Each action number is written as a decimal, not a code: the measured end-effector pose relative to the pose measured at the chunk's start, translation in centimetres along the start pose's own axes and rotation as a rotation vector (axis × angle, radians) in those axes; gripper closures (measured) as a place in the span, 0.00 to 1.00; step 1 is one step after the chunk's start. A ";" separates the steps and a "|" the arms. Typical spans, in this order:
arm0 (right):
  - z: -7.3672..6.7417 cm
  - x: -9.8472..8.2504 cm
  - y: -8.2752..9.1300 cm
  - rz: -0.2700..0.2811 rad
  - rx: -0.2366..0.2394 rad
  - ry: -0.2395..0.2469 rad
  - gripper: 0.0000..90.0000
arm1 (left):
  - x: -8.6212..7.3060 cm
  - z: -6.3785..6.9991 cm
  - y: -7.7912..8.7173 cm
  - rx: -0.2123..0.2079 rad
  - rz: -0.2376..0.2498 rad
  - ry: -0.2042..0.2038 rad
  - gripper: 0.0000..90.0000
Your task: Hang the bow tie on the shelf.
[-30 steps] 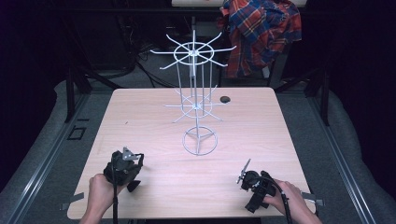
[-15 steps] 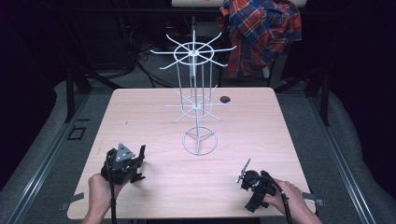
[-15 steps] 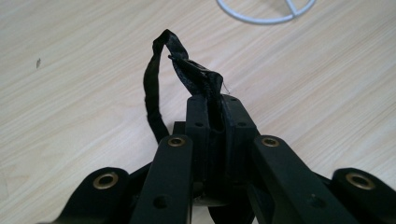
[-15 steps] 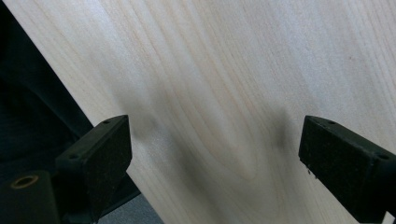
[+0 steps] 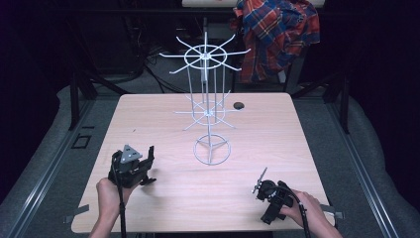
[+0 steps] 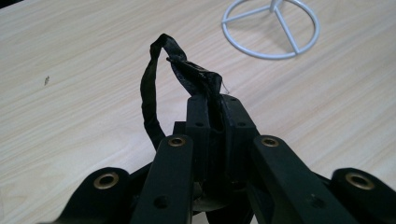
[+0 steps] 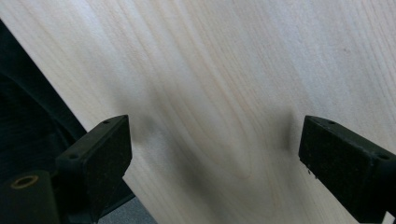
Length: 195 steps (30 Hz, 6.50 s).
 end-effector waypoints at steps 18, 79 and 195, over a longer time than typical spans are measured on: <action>-0.1 -0.1 0.2 0.002 -0.010 0.005 0.10 | 3.4 0.5 -0.9 -0.041 0.106 0.039 0.92; 0.2 -0.5 0.3 0.017 -0.014 -0.021 0.10 | 10.5 2.2 -2.3 -0.197 0.238 0.026 0.93; -0.6 -2.5 1.3 0.054 -0.034 -0.061 0.10 | 6.0 1.0 -3.1 -0.076 -0.033 0.055 0.00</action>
Point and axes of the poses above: each handheld gripper's, and its own axes: y roughly backward along the jaws, x roughly out of its top, z roughly to its right, the point moved 5 cm from there along -y, roughly forward along the jaws, and after that the axes turned 8 degrees about y, right-handed, at the moved point
